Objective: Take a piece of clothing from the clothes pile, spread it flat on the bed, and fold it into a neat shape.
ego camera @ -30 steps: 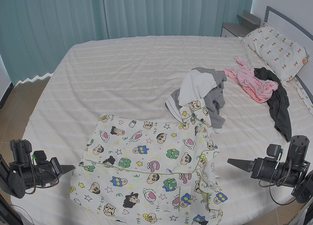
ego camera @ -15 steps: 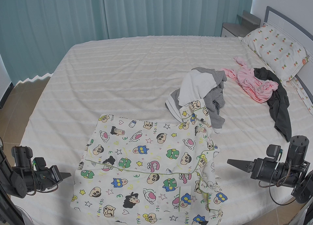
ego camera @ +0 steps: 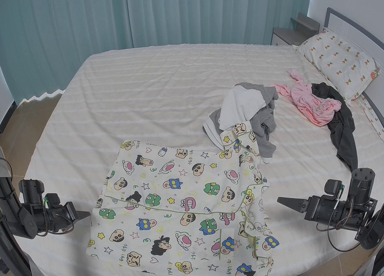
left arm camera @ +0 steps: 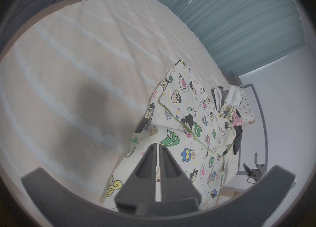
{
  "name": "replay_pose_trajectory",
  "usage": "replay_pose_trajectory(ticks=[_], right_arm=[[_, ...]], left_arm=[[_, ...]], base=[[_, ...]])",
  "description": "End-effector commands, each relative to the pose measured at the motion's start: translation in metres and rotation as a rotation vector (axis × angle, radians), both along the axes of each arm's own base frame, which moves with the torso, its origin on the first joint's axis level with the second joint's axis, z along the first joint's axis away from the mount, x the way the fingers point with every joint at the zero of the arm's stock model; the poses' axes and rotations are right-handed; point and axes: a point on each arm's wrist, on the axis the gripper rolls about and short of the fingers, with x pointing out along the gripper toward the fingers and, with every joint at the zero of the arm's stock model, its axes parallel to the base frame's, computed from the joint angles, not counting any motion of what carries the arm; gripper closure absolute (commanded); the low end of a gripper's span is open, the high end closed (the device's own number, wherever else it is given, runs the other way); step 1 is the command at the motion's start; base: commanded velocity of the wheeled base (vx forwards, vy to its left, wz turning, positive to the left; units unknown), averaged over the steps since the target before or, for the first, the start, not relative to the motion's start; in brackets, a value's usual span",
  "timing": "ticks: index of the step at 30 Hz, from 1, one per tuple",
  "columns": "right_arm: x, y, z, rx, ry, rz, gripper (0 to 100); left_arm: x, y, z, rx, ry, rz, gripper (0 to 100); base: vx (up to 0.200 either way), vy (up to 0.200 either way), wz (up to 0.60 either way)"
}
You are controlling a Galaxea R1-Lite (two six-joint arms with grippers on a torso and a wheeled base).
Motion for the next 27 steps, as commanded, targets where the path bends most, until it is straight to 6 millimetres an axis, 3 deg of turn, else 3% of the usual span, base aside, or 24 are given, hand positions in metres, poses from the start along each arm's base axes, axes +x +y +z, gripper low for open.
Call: replay_pose_trajectory(ticks=[1, 8, 16, 22, 23, 27], right_arm=[[0.003, -0.001, -0.020, -0.038, 0.093, -0.007, 0], [0.024, 0.005, -0.031, -0.032, 0.062, -0.010, 0], [0.018, 0.005, -0.036, -0.025, 0.076, -0.008, 0], [0.018, 0.006, -0.038, -0.029, 0.076, 0.000, 0], [0.019, 0.006, -0.041, -0.035, 0.087, -0.003, 0], [0.024, 0.001, -0.043, -0.033, 0.084, -0.030, 0]], left_arm=[[-0.002, 0.005, 0.005, -0.033, -0.025, 0.009, 100], [0.004, 0.007, 0.014, -0.047, -0.087, -0.021, 100], [0.026, 0.014, 0.024, -0.108, -0.126, 0.035, 100], [0.032, 0.011, 0.026, -0.103, -0.140, 0.016, 100], [0.032, 0.010, 0.025, -0.104, -0.134, 0.009, 0], [0.033, 0.010, 0.018, -0.116, -0.111, -0.001, 0]], base=[[0.000, 0.000, 0.00], [0.000, 0.000, 0.00], [0.000, 0.000, 0.00], [0.000, 0.000, 0.00], [0.000, 0.000, 0.00], [0.000, 0.000, 0.00]])
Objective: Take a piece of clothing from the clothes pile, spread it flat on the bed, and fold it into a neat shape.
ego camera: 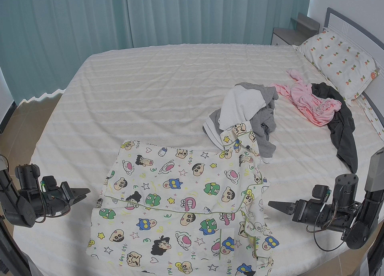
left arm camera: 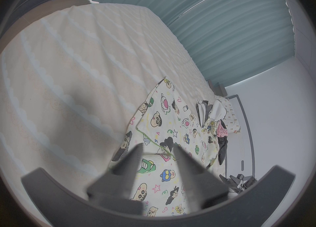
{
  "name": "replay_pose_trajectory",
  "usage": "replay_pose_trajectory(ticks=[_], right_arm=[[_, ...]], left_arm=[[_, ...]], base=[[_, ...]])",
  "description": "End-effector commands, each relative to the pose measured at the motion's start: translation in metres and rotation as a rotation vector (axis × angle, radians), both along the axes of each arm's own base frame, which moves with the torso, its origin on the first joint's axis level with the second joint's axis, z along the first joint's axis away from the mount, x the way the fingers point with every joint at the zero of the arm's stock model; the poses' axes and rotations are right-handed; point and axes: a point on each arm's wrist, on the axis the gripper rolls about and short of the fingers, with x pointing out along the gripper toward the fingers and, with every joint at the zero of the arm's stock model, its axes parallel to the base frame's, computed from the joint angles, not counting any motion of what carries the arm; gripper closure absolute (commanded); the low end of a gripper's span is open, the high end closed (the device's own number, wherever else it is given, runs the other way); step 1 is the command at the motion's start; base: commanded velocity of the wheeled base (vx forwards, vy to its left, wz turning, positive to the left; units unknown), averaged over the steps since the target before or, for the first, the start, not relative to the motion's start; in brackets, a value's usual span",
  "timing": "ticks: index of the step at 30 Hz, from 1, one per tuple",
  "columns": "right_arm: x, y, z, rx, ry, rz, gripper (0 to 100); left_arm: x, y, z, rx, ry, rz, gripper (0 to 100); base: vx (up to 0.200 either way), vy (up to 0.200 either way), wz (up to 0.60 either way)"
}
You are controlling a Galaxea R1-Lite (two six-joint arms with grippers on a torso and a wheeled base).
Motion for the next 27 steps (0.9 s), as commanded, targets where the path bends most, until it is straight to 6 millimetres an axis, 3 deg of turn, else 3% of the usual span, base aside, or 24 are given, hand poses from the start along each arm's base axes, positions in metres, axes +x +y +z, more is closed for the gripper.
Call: replay_pose_trajectory(ticks=[1, 13, 19, 27], right_arm=[[0.002, -0.004, -0.010, -0.013, 0.039, -0.020, 0], [0.033, 0.002, -0.045, -0.040, 0.101, -0.022, 0], [0.020, 0.008, -0.031, -0.028, 0.061, 0.014, 0], [0.005, 0.010, -0.016, -0.020, 0.036, 0.040, 0]], left_arm=[[0.002, 0.000, -0.007, -0.015, 0.022, -0.014, 0], [0.003, 0.003, -0.019, -0.066, 0.037, -0.055, 0], [0.059, 0.017, -0.027, -0.015, -0.045, -0.033, 0], [0.088, -0.002, -0.039, 0.021, -0.076, -0.133, 0]], base=[[0.000, 0.000, 0.00], [0.000, 0.000, 0.00], [0.000, 0.000, 0.00], [0.000, 0.000, 0.00]])
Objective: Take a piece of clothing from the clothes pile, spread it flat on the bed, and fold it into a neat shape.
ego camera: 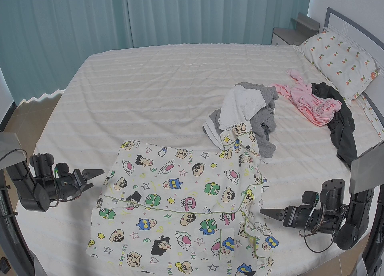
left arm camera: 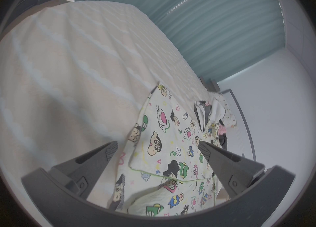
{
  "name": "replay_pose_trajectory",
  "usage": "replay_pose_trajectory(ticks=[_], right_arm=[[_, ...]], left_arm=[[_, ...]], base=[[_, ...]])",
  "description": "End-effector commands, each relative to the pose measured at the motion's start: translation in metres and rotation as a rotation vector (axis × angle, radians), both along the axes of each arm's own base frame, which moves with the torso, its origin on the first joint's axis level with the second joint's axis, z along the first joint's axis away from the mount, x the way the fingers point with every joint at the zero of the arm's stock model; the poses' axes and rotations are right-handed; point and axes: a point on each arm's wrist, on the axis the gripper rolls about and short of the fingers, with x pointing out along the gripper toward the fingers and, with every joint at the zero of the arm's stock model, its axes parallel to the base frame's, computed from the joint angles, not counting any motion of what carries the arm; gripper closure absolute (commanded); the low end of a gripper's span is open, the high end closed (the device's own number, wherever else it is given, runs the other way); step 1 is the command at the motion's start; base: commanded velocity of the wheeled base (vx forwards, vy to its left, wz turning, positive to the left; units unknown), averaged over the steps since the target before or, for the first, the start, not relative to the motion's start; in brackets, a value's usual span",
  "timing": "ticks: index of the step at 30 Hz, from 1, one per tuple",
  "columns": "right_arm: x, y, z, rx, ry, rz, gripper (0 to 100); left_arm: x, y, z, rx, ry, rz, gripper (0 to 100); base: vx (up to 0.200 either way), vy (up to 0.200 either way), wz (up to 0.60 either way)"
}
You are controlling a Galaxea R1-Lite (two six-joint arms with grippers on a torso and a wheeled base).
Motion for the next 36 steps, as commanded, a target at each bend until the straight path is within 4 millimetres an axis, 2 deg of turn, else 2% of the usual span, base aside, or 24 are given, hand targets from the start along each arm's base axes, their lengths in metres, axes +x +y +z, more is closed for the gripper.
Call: replay_pose_trajectory(ticks=[1, 6, 12, 23, 28, 32, 36], right_arm=[[-0.012, 0.003, 0.014, 0.014, -0.041, 0.031, 0], [-0.015, 0.003, 0.017, 0.017, -0.046, 0.034, 0], [-0.018, 0.003, 0.017, 0.013, -0.038, 0.038, 0], [-0.019, 0.006, 0.016, 0.012, -0.034, 0.054, 0], [-0.019, 0.006, 0.017, 0.013, -0.037, 0.055, 0], [-0.019, 0.006, 0.017, 0.013, -0.036, 0.053, 0], [-0.019, 0.006, 0.017, 0.014, -0.036, 0.053, 0]], left_arm=[[0.017, -0.013, -0.022, 0.037, 0.016, -0.076, 0], [0.017, -0.017, -0.027, 0.142, 0.021, -0.161, 0], [0.019, -0.008, -0.025, 0.202, 0.024, -0.159, 0], [0.019, -0.012, -0.031, 0.339, 0.065, -0.218, 0], [0.019, -0.025, -0.031, 0.343, 0.071, -0.253, 0], [0.019, -0.026, -0.023, 0.364, 0.055, -0.241, 0], [0.015, -0.013, -0.004, 0.375, 0.038, -0.199, 0]], base=[[0.000, 0.000, 0.00], [0.000, 0.000, 0.00], [0.000, 0.000, 0.00], [0.000, 0.000, 0.00], [0.000, 0.000, 0.00], [0.000, 0.000, 0.00], [0.000, 0.000, 0.00]])
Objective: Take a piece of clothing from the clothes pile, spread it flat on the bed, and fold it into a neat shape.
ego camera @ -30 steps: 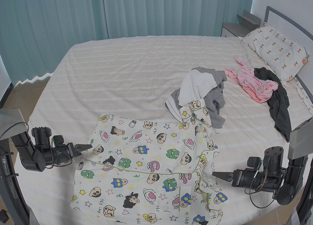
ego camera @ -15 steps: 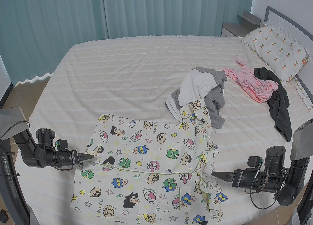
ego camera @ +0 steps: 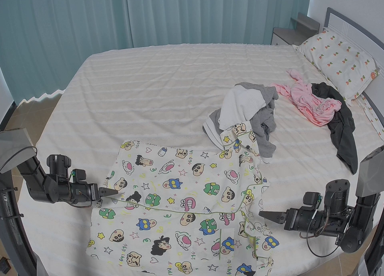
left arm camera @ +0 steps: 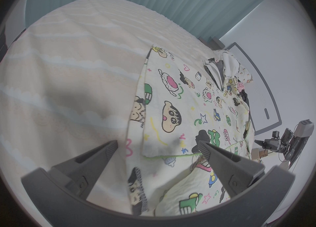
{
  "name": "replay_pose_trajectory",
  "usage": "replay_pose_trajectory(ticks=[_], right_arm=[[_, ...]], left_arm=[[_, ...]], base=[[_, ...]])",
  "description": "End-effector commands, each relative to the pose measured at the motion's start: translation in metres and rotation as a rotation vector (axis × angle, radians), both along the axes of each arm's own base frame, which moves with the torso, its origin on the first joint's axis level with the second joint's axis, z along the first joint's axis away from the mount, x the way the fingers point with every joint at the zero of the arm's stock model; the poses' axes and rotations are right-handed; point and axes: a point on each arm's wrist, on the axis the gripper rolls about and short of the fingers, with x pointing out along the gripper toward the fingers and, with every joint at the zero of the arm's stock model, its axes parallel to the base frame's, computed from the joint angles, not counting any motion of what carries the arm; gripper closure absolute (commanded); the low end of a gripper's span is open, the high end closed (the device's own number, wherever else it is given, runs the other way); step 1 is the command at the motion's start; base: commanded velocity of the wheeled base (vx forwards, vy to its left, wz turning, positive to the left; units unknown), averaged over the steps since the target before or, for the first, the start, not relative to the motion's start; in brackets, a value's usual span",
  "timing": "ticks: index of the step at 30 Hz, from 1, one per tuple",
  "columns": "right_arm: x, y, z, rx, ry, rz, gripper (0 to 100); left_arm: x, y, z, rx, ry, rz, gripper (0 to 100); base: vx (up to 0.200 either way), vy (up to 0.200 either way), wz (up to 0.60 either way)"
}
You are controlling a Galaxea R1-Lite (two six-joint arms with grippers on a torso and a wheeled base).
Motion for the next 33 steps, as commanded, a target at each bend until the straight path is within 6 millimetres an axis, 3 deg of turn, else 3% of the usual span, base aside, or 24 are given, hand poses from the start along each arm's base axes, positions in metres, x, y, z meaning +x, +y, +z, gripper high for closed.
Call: replay_pose_trajectory(ticks=[1, 7, 13, 19, 24, 33], right_arm=[[-0.003, -0.001, 0.000, -0.001, 0.001, 0.003, 0], [-0.005, 0.002, 0.000, -0.001, 0.001, 0.017, 0], [-0.005, 0.002, -0.001, -0.003, 0.005, 0.017, 0], [-0.004, 0.002, 0.000, -0.003, 0.002, 0.017, 0], [-0.005, 0.002, -0.001, -0.003, 0.005, 0.018, 0], [-0.004, 0.002, -0.001, -0.003, 0.005, 0.020, 0]], left_arm=[[-0.005, 0.012, 0.023, 0.017, -0.039, 0.032, 0], [-0.012, 0.020, 0.024, 0.075, -0.020, 0.016, 0], [-0.011, 0.013, 0.019, 0.077, -0.005, -0.006, 0], [-0.007, -0.003, 0.002, 0.071, 0.044, -0.052, 0], [-0.003, -0.012, -0.025, 0.085, 0.117, -0.069, 0], [-0.005, -0.018, -0.014, -0.034, 0.131, -0.055, 0]], base=[[0.000, 0.000, 0.00], [0.000, 0.000, 0.00], [0.000, 0.000, 0.00], [0.000, 0.000, 0.00], [0.000, 0.000, 0.00], [0.000, 0.000, 0.00]])
